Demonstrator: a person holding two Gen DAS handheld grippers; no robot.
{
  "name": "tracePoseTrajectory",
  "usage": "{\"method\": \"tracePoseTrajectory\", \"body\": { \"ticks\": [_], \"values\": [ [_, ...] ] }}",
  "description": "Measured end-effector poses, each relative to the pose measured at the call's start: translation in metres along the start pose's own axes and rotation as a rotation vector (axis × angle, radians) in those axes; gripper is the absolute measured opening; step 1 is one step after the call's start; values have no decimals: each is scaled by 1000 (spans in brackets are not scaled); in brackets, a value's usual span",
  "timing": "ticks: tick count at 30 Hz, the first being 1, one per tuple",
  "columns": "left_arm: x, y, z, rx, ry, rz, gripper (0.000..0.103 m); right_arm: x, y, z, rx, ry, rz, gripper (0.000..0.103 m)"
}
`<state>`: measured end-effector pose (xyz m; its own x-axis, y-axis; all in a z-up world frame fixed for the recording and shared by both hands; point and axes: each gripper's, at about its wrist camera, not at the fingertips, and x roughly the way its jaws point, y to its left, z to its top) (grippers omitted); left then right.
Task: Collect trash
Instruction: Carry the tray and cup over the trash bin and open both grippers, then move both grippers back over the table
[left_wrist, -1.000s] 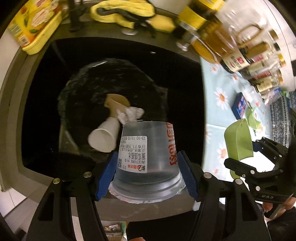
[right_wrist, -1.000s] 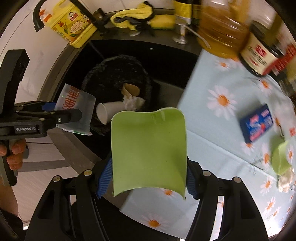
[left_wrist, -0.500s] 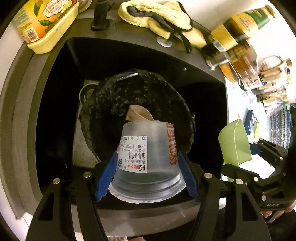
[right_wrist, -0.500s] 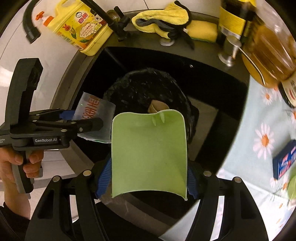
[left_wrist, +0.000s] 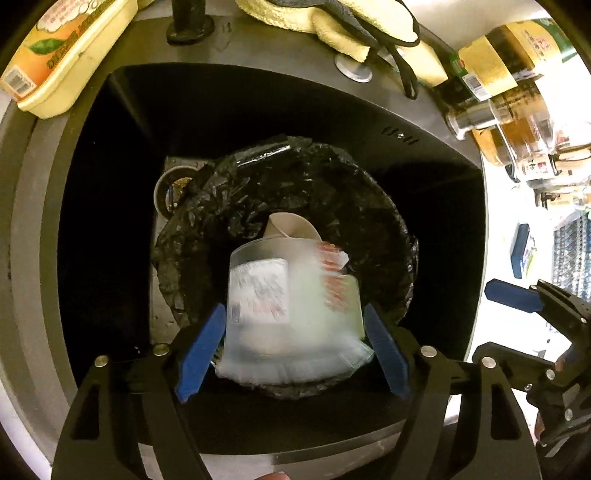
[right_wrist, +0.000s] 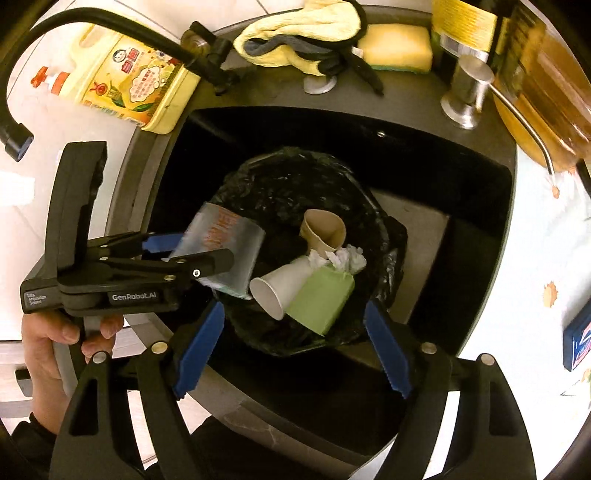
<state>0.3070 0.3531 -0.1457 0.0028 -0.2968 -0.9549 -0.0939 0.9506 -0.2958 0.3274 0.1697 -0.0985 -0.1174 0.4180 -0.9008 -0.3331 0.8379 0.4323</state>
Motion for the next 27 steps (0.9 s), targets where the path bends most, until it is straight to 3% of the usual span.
{"method": "tracePoseTrajectory", "body": {
  "ticks": [2, 17, 27],
  "values": [
    [-1, -3, -1, 6, -2, 14, 82, -2, -2, -3, 4, -3, -1, 78],
    [-28, -30, -20, 48, -76, 2, 82, -36, -16, -48, 34, -75, -30, 78],
    [-39, -65, -42, 96, -101, -1, 82, -59, -62, -90, 109, -104, -86, 80]
  ]
}}
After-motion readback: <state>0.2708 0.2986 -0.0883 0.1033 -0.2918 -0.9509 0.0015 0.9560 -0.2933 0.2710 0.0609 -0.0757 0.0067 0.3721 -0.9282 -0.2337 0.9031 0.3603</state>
